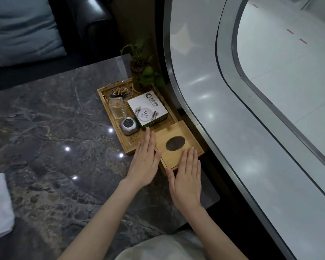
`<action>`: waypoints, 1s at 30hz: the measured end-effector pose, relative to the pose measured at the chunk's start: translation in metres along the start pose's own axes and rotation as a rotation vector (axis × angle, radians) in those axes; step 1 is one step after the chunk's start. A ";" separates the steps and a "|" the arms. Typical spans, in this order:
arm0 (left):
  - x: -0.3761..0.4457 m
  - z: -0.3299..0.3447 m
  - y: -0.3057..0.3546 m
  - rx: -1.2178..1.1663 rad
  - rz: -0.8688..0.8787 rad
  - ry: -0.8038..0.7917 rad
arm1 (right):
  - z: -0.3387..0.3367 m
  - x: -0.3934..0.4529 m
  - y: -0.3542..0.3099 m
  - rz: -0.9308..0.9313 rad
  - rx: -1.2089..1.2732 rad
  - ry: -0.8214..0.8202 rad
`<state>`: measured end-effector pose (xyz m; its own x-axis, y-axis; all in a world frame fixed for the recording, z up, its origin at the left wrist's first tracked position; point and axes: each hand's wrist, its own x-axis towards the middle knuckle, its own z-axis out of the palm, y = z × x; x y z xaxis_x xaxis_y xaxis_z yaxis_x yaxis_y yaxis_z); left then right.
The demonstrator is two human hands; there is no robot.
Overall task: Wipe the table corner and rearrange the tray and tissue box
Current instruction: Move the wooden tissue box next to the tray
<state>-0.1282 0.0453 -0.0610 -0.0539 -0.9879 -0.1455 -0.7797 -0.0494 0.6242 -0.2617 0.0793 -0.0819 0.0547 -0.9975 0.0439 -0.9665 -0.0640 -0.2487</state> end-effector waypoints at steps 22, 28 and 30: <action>-0.013 0.004 0.008 0.007 -0.104 0.029 | -0.015 0.005 0.005 -0.071 0.081 -0.020; -0.026 -0.018 0.012 -0.320 -0.166 0.056 | -0.054 0.020 -0.011 -0.043 0.675 -0.020; -0.023 -0.044 0.020 -0.403 -0.184 0.127 | -0.079 0.036 -0.028 0.018 0.899 -0.015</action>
<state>-0.1152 0.0608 -0.0118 0.1589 -0.9663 -0.2025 -0.4633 -0.2541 0.8490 -0.2525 0.0477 0.0026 0.0509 -0.9985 0.0216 -0.4064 -0.0404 -0.9128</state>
